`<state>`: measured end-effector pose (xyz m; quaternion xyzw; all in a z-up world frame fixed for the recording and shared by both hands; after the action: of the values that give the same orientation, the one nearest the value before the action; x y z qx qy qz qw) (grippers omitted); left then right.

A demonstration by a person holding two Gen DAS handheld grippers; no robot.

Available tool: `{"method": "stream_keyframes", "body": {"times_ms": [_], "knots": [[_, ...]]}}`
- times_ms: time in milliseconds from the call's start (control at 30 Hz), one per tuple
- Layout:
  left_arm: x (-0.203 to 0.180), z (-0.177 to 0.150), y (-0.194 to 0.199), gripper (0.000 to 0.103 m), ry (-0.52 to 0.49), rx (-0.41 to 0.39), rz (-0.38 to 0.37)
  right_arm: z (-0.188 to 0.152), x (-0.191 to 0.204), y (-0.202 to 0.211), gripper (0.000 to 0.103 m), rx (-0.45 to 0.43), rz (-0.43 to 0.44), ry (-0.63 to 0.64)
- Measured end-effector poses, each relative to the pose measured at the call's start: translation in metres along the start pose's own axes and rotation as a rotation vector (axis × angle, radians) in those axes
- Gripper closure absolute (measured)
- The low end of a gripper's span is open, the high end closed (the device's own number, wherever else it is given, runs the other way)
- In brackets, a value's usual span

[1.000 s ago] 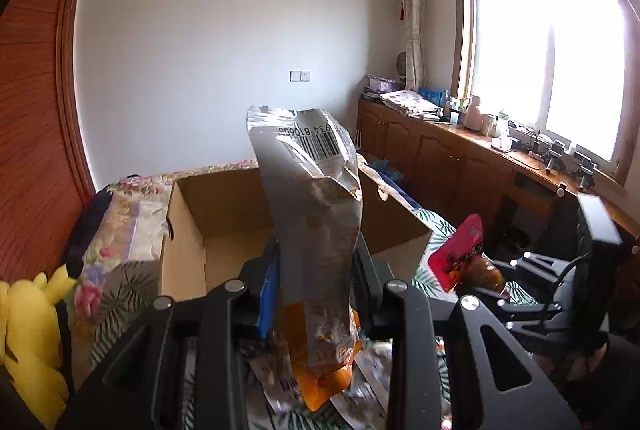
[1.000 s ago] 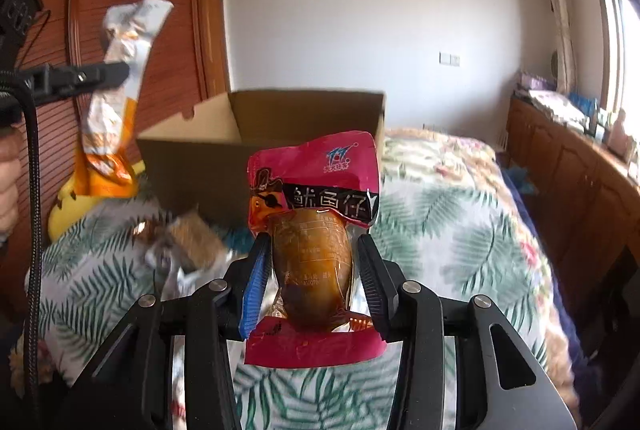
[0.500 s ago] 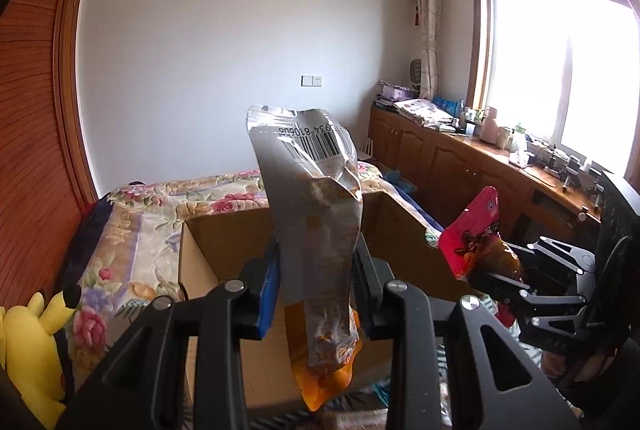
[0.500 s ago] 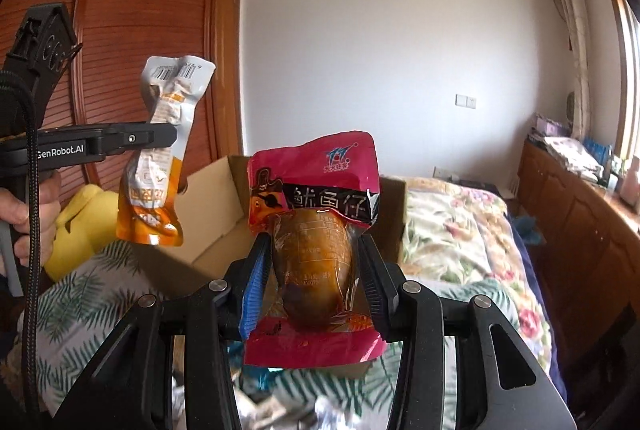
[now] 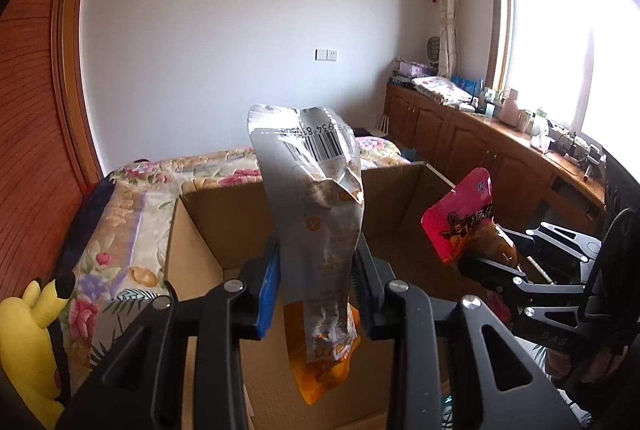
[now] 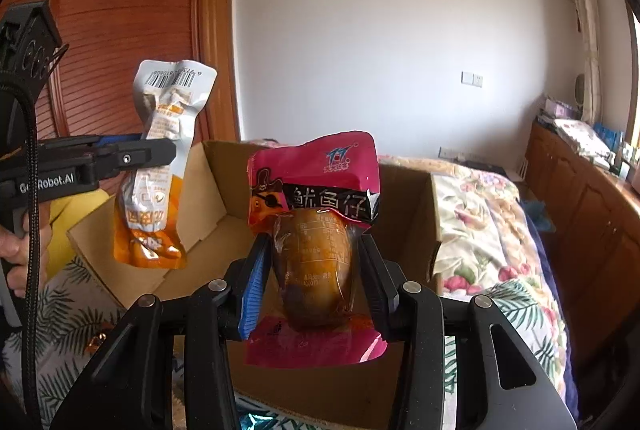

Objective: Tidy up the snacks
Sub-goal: 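Carry both packs over the cardboard box and release them inside, then move both tools back from the box toward the remaining snacks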

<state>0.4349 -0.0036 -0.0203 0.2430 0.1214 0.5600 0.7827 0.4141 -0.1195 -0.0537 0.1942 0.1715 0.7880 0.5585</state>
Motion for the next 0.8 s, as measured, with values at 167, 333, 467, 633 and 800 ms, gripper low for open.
{"method": "stream_keyframes", "body": {"times_ms": [167, 333, 467, 633, 800], "knots": [[-0.005, -0.009, -0.011, 0.070, -0.009, 0.031, -0.002, -0.007, 0.003, -0.008, 0.059, 0.032, -0.006, 0.005], [-0.007, -0.019, -0.019, 0.068, -0.017, 0.067, 0.008, -0.013, 0.006, -0.013, 0.058, 0.059, -0.010, 0.003], [-0.006, -0.024, -0.020, 0.054, -0.026, 0.080, 0.041, -0.018, 0.009, -0.016, 0.056, 0.066, -0.032, 0.028], [0.000, -0.026, -0.016, 0.051, -0.010, 0.072, 0.065, -0.016, 0.013, -0.012, 0.045, 0.053, -0.027, 0.027], [0.001, -0.029, -0.006, 0.050, 0.002, 0.066, 0.056, -0.013, 0.013, -0.001, 0.041, 0.038, -0.022, 0.022]]}}
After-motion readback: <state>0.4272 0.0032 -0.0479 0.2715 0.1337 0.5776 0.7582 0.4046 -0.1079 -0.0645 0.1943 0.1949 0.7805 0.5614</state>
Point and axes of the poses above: each gripper's, at about its wrist camera, not at the fingertips, and y roughly against the way its jaws point, x to its left, z to its top, the point moved 9 cm from there along -y, roughly the way its jaws point, and after that the axes turned 11 degrees about -y, right-handed, at the moved point
